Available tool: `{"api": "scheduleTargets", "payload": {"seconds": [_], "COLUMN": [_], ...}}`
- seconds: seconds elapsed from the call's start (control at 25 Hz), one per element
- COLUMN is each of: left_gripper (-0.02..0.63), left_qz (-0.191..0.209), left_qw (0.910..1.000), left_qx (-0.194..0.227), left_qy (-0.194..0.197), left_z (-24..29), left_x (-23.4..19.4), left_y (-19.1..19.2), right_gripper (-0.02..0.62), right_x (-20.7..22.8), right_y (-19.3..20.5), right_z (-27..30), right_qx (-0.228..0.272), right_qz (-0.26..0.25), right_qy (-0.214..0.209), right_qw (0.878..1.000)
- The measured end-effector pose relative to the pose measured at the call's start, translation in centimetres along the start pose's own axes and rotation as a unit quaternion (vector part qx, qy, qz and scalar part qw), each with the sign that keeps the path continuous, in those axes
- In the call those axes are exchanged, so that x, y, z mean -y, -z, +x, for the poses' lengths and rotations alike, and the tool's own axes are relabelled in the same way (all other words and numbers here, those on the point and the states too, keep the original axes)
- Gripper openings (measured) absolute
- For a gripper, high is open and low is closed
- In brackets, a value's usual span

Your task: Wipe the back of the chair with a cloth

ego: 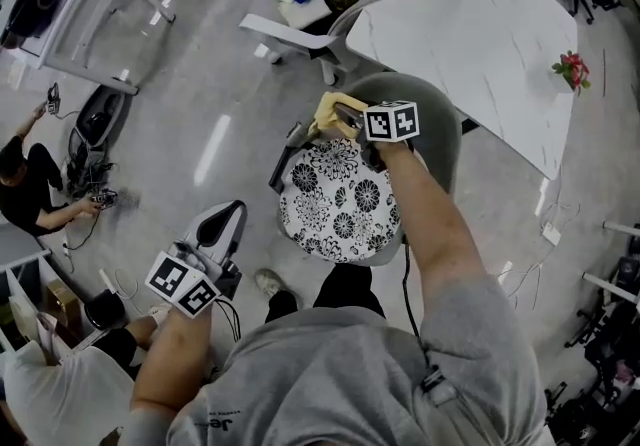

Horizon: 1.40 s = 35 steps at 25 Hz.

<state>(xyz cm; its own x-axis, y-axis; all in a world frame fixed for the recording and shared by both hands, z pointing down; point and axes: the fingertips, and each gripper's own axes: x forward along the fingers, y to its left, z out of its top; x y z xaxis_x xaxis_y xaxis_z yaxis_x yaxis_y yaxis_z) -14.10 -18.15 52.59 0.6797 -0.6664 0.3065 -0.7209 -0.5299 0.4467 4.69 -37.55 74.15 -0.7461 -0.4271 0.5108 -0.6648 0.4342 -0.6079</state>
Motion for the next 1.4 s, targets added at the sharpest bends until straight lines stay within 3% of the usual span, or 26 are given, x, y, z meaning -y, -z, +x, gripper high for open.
{"api": "scheduleTargets", "payload": {"seconds": [0.28,0.64,1.0,1.4], "left_gripper": [0.058,0.058,0.058,0.058], "left_qz": [-0.004,0.012,0.044,0.064], "left_qw": [0.9999,0.9998,0.9990,0.9952], "left_qx": [-0.010,-0.011,-0.012,-0.019], "left_qy": [0.001,-0.009,0.005,0.071], "left_z": [-0.1,-0.3,1.6,5.2], "left_x": [0.0,-1.1,-1.6,0.5], "left_y": [0.9,0.7,-0.8,-0.8], "right_gripper": [0.055,0.055,0.055,0.052], "right_x": [2.2,7.2,11.7,12.9], "right_y": [0.1,0.8,2.1,6.4], "right_z": [-1.1,-4.6,-12.0,-23.7], "right_qx": [0.036,0.079,0.130,0.196], "right_qz": [0.040,0.106,0.185,0.255], "right_qy": [0.039,0.153,0.253,0.346], "right_qw": [0.998,0.979,0.941,0.881]}}
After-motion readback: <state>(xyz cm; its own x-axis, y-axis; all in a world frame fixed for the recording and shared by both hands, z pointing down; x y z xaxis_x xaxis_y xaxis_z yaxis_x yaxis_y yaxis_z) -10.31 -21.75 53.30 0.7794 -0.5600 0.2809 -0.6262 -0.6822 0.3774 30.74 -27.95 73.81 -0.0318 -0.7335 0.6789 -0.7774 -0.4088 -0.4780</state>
